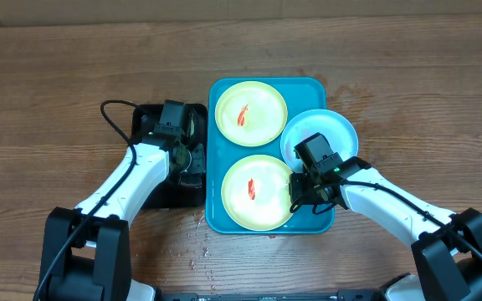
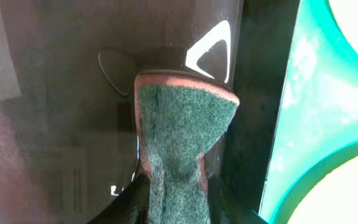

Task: Clean dirty plates on tray and stack at the side
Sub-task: 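Lift the sponge with the left gripper and move it toward the lower yellow plate, then scrub the lower yellow plate with the sponge in the left gripper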

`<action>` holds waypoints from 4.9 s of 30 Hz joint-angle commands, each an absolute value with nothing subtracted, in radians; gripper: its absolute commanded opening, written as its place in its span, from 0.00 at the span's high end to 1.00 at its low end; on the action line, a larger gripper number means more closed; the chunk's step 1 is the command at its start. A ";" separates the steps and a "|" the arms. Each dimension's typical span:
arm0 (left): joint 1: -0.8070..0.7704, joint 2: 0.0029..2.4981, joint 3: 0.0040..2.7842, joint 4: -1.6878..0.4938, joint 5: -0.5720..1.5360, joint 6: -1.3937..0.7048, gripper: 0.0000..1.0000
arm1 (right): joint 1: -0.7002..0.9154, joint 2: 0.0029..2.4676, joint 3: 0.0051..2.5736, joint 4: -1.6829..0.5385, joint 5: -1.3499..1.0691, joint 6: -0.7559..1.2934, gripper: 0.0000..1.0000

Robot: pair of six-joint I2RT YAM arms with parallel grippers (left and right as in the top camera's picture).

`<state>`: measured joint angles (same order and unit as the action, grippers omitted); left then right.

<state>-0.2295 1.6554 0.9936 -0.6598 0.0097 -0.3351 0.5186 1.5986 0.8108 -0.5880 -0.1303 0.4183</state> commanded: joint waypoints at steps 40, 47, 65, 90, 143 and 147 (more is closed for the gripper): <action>-0.236 1.760 0.982 -0.631 -0.004 -0.288 0.91 | 0.523 1.601 0.805 -0.588 -0.108 0.415 0.91; -0.234 1.712 1.045 -0.662 -0.056 -0.288 0.96 | 0.523 1.601 0.805 -0.588 -0.108 0.415 0.91; -0.236 1.754 1.037 -0.682 -0.164 -0.284 0.96 | 0.523 1.601 0.805 -0.591 -0.105 0.415 0.94; -0.236 1.576 1.259 -0.796 -0.178 -0.284 0.96 | 0.523 1.601 0.805 -0.591 -0.105 0.416 0.96; -0.596 1.904 1.197 -0.782 0.072 -0.405 0.96 | 0.523 1.601 0.805 -0.591 -0.106 0.419 0.96; -0.598 1.927 1.209 -0.816 0.071 -0.364 0.96 | 0.523 1.601 0.805 -0.590 -0.106 0.421 0.96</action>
